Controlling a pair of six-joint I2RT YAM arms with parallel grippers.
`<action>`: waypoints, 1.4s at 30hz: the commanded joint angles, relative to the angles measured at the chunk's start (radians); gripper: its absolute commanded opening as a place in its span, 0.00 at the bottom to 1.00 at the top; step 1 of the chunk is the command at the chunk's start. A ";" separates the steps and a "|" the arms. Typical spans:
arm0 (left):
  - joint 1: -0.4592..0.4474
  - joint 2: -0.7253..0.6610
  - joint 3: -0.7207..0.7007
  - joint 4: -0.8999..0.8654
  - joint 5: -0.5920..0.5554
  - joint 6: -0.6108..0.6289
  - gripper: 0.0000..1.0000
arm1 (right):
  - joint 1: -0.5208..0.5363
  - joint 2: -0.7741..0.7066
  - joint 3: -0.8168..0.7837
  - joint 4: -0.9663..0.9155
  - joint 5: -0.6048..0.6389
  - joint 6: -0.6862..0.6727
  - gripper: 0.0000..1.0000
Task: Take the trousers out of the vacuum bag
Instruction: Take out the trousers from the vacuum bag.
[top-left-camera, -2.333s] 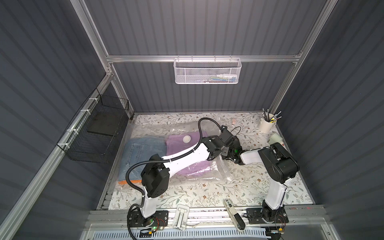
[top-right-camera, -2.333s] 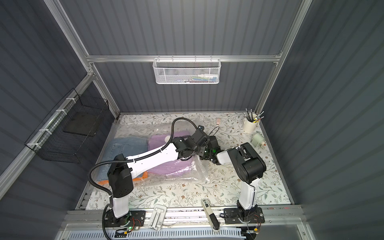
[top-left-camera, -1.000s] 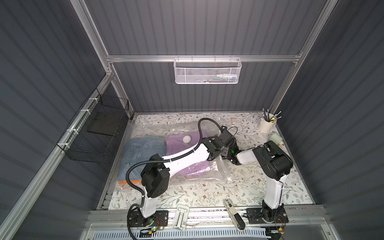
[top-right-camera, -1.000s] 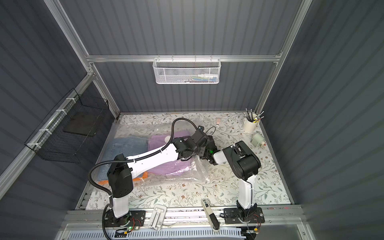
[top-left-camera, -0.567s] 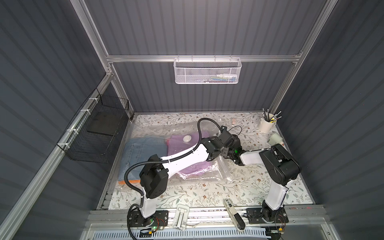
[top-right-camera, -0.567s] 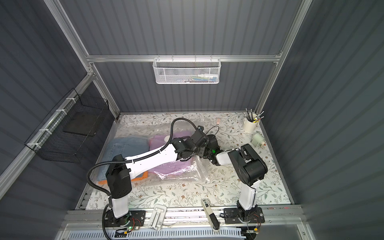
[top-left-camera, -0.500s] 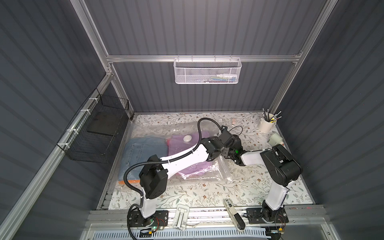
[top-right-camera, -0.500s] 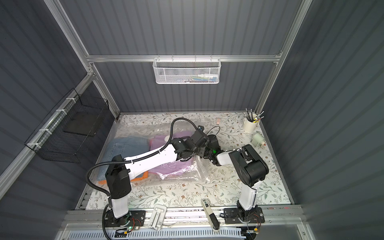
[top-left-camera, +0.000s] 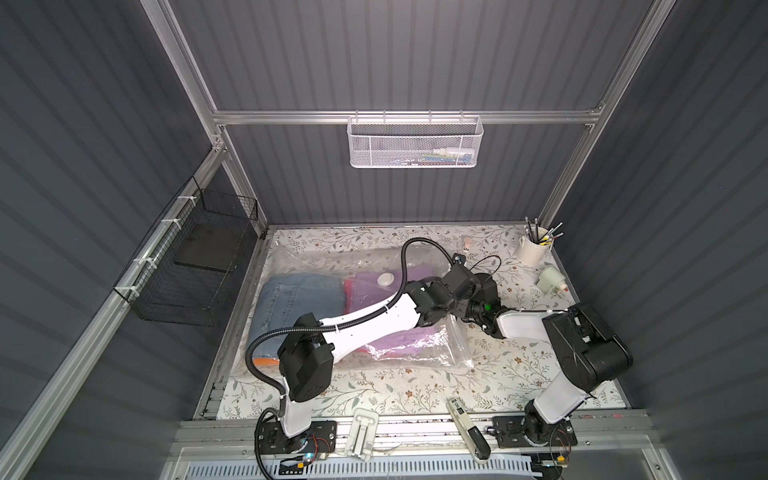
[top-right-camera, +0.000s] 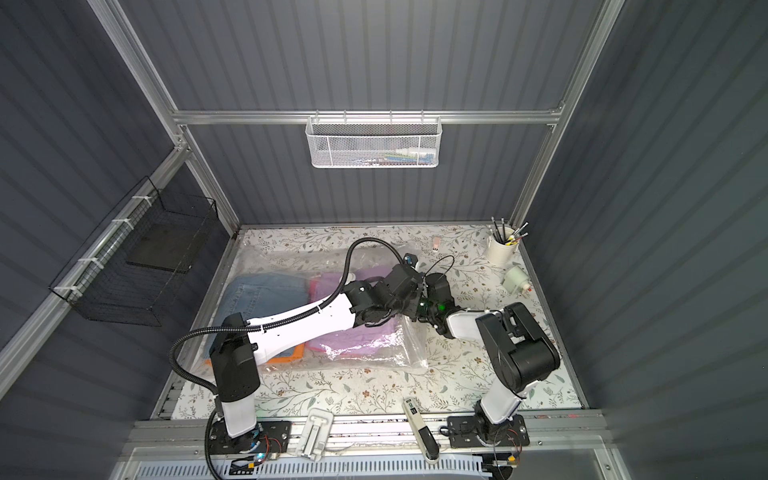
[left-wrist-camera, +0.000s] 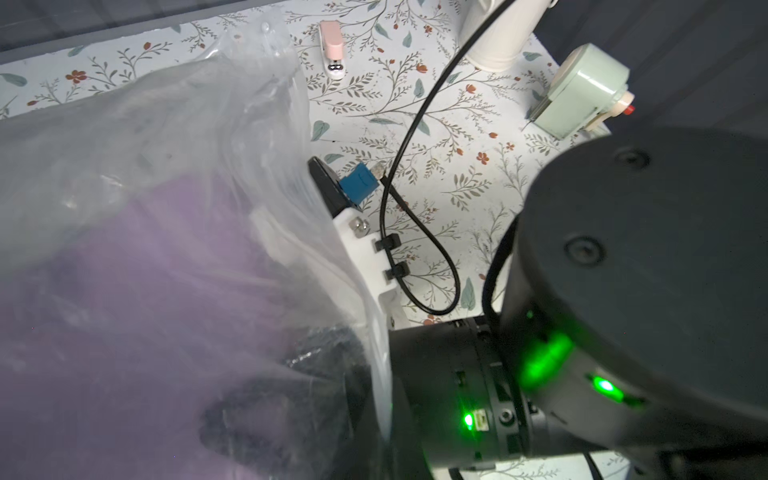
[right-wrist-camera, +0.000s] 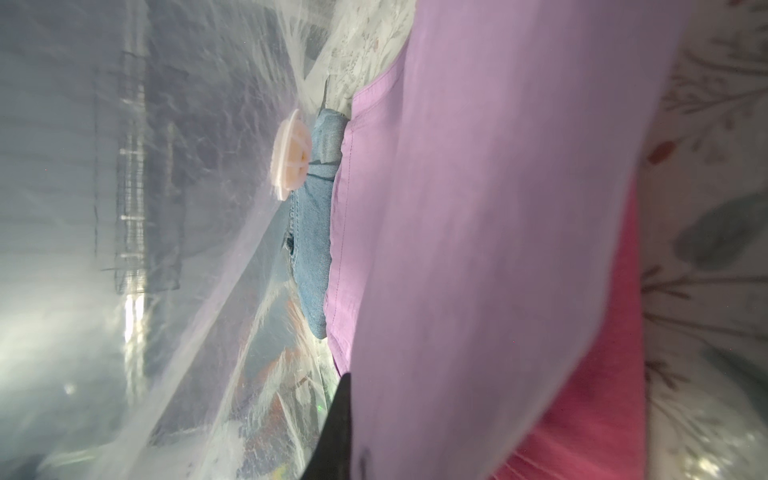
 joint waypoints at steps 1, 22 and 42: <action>0.031 -0.015 -0.023 -0.090 -0.064 0.015 0.00 | -0.049 -0.082 -0.007 -0.002 -0.024 -0.059 0.06; 0.031 -0.017 -0.014 -0.095 -0.054 0.023 0.00 | -0.066 0.072 0.012 0.013 0.104 -0.112 0.62; 0.031 -0.006 -0.004 -0.097 -0.045 0.023 0.00 | -0.063 0.103 0.026 0.009 0.066 -0.113 0.62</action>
